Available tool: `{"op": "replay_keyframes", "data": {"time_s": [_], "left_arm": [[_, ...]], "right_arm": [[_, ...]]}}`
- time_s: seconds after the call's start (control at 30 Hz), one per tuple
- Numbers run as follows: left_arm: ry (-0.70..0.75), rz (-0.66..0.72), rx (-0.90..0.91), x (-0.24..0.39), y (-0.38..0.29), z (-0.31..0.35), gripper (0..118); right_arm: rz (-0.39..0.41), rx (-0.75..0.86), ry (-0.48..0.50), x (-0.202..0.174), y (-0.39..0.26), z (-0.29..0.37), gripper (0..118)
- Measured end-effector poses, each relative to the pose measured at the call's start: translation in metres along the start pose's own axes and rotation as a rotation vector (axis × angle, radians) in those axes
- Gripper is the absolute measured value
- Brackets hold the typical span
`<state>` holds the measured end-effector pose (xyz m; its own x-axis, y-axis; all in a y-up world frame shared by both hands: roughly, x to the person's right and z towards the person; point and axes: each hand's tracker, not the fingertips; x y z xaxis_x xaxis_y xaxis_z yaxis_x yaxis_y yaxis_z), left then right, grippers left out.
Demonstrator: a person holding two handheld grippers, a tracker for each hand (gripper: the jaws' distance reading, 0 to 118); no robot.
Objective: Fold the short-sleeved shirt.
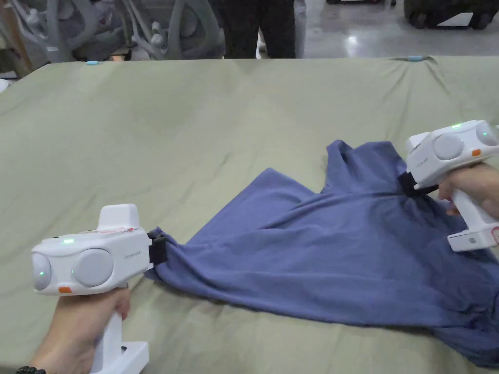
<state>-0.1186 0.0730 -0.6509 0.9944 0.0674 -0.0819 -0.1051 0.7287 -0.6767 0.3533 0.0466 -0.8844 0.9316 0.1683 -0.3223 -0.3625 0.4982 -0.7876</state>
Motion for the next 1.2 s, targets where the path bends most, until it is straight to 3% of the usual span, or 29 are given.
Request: {"op": "replay_keyframes", "data": {"time_s": [0.13, 0.3, 0.4, 0.6, 0.83, 1.0, 1.2], "left_arm": [[-0.007, 0.006, 0.049, 0.002, 0.021, 0.005, 6], [-0.028, -0.036, 0.173, 0.019, 0.093, 0.019, 6], [-0.038, -0.050, 0.246, 0.033, 0.149, 0.026, 6], [-0.038, -0.104, 0.388, 0.059, 0.278, 0.033, 6], [-0.039, -0.158, 0.519, 0.086, 0.419, 0.050, 6], [-0.044, -0.146, 0.653, 0.092, 0.467, 0.071, 6], [-0.038, -0.162, 0.650, 0.093, 0.479, 0.059, 6]], "right_arm": [[-0.013, 0.043, -0.028, -0.009, 0.001, 0.025, 0], [-0.063, 0.242, -0.039, 0.003, 0.017, 0.098, 0], [-0.020, 0.356, -0.164, 0.017, 0.043, 0.147, 0], [-0.016, 0.510, -0.343, 0.061, 0.100, 0.233, 0], [-0.135, 0.696, -0.484, 0.121, 0.170, 0.317, 0], [-0.174, 0.793, -0.521, 0.139, 0.197, 0.359, 0], [-0.201, 0.812, -0.512, 0.148, 0.207, 0.357, 0]]}}
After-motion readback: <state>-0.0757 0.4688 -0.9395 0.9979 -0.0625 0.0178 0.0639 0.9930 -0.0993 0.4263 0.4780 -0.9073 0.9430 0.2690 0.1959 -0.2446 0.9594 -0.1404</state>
